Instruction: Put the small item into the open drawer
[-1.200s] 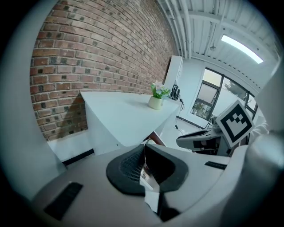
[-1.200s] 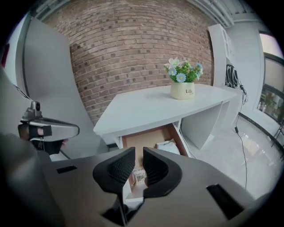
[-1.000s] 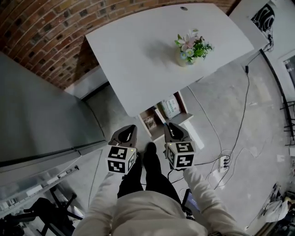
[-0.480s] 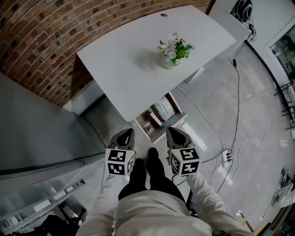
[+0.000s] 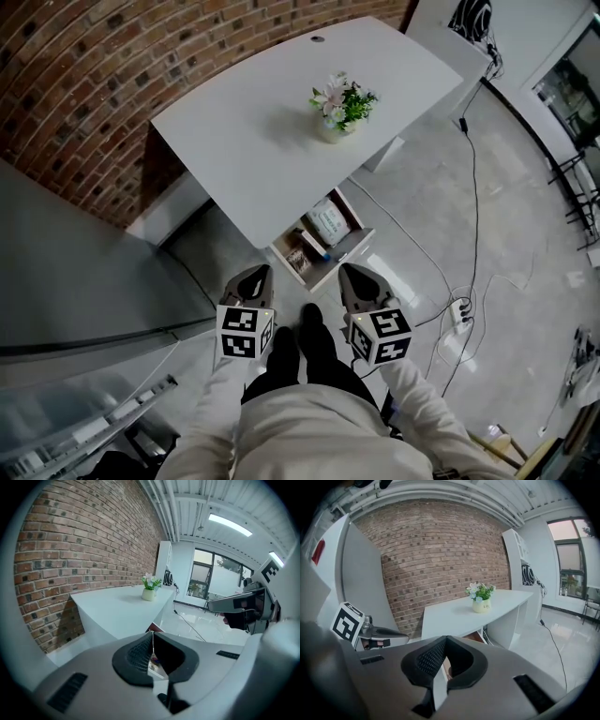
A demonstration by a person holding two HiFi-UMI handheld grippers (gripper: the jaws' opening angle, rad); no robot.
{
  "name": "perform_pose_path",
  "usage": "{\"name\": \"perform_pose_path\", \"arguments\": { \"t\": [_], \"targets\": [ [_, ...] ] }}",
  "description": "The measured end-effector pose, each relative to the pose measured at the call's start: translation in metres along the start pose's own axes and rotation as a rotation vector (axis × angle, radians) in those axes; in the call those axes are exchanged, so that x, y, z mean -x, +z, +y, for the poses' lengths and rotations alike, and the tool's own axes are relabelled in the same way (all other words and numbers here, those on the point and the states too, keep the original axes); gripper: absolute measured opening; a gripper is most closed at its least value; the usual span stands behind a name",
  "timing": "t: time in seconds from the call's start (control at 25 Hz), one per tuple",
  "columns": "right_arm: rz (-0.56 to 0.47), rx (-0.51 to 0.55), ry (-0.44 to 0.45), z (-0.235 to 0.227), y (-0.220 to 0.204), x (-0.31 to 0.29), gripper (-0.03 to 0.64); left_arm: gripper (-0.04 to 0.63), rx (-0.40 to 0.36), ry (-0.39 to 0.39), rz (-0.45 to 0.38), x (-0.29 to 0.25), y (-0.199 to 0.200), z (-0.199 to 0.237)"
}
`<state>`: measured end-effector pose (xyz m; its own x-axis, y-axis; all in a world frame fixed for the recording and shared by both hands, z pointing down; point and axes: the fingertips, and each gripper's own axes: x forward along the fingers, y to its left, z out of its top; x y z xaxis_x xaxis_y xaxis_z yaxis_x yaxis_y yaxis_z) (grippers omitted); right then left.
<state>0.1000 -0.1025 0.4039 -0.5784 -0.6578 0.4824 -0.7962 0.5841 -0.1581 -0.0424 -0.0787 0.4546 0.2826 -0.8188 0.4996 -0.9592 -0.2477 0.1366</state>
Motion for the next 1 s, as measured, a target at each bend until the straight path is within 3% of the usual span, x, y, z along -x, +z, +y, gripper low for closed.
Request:
{"name": "perform_pose_path", "arguments": {
  "t": [1.0],
  "targets": [
    [-0.034,0.005,-0.080,0.009,0.000,0.018,0.026,0.020,-0.017,-0.040,-0.011,0.014,0.000,0.012]
  ]
}}
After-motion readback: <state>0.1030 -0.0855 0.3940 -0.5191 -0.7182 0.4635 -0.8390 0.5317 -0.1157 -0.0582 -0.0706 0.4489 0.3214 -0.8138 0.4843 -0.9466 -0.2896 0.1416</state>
